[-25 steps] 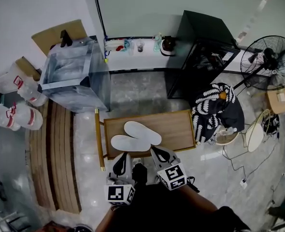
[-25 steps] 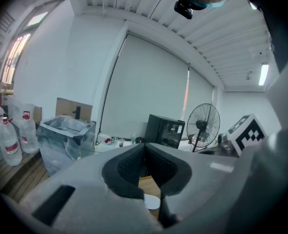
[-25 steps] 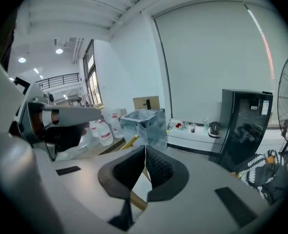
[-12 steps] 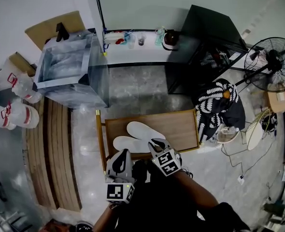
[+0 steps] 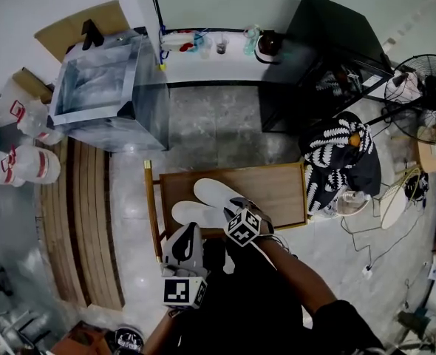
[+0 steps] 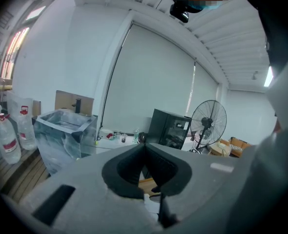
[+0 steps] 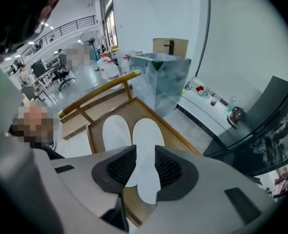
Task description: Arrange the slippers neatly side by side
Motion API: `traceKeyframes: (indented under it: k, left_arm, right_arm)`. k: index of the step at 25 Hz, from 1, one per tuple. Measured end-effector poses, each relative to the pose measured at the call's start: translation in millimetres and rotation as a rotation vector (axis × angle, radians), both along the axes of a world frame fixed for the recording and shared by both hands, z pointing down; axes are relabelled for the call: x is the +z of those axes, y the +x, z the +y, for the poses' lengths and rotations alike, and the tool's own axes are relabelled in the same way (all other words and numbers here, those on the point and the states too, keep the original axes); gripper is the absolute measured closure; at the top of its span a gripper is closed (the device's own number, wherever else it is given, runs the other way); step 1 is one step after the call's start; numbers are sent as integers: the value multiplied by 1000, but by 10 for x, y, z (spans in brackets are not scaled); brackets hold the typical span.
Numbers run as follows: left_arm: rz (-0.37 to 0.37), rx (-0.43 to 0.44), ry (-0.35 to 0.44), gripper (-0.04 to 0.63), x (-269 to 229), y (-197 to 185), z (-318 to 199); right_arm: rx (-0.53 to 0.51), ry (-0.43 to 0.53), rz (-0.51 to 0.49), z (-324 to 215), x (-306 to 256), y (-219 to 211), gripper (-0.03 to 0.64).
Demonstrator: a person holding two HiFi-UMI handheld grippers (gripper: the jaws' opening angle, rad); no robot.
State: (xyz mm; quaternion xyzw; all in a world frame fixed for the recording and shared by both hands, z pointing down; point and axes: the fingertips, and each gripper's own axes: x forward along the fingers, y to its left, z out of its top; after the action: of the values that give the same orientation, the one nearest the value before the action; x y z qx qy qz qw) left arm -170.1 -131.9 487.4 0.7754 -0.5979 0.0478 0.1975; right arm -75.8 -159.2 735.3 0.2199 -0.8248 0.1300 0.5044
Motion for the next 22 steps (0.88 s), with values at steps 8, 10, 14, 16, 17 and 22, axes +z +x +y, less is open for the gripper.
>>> traceKeyframes:
  k: [8, 10, 14, 16, 17, 22]
  left_arm:
    - [-3, -27, -43, 578, 138, -12, -29]
    - [-9, -35, -47, 578, 152, -35, -45]
    - [-18, -54, -95, 578, 205, -105, -86]
    - [-14, -54, -83, 578, 196, -106, -117]
    - [-12, -53, -71, 578, 185, -103, -134]
    - [-5, -64, -78, 580, 219, -116, -150]
  right_arm:
    - [-75, -53, 93, -54, 537, 4, 513]
    - [-81, -61, 101, -68, 612, -4, 512]
    - [-103, -70, 121, -123, 741, -53, 514]
    - [-112, -70, 130, -146, 764, -77, 514]
    - [-113, -74, 134, -147, 780, -78, 521]
    - [-98, -87, 129, -134, 826, -55, 574]
